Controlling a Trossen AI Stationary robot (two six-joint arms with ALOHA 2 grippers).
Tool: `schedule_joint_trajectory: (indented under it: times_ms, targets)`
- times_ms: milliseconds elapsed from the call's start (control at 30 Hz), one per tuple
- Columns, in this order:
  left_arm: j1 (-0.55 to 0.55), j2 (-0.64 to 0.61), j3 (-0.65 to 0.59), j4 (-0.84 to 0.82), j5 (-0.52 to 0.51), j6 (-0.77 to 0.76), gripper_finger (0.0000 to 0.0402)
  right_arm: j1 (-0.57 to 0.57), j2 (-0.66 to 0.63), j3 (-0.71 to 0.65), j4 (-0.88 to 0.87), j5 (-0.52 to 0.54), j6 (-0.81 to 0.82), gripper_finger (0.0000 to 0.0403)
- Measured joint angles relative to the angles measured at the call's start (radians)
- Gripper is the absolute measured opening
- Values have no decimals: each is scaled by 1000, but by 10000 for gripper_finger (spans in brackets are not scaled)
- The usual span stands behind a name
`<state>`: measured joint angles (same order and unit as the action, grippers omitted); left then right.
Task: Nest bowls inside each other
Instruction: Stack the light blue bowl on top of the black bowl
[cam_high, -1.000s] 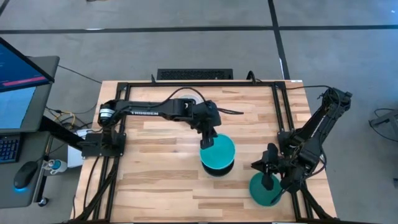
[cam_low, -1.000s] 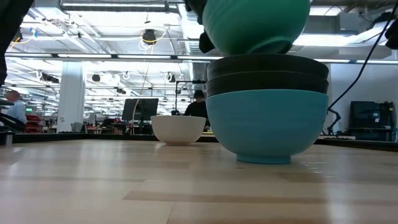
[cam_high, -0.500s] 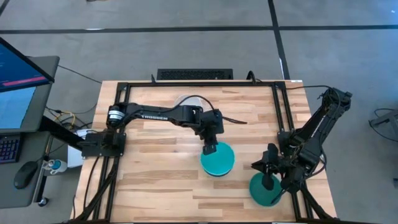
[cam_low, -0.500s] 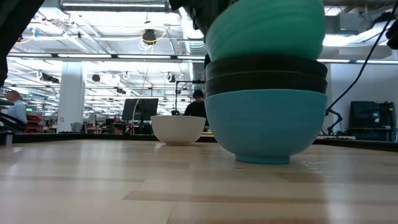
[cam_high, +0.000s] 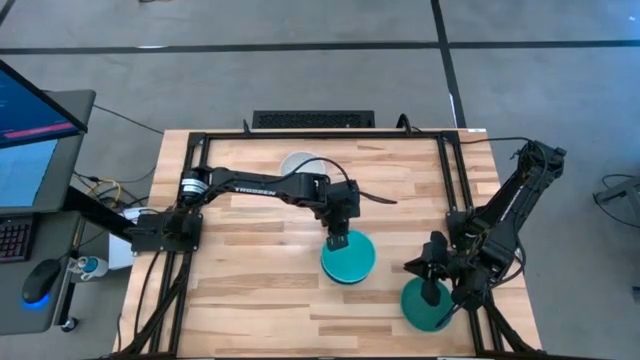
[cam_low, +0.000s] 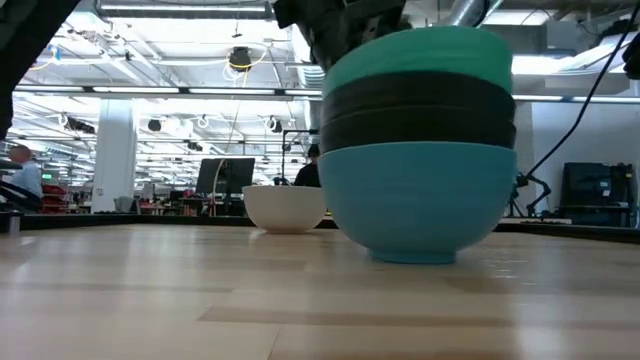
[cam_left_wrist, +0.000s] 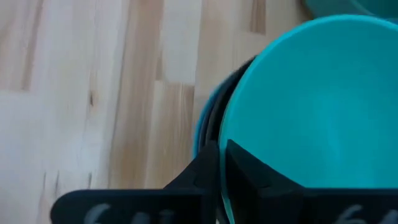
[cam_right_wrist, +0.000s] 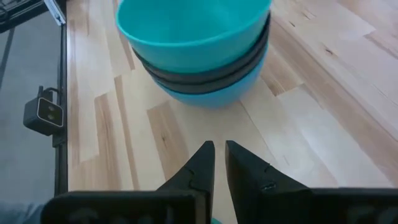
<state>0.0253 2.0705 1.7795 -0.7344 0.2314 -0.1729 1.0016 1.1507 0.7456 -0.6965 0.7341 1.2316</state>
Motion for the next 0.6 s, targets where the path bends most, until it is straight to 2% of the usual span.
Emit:
schedule_joint_trajectory:
  times_ms: [600]
  targets:
    - [-1, 10, 16, -43, 104, 32, 23, 0, 0, 0, 39, -1, 0, 61]
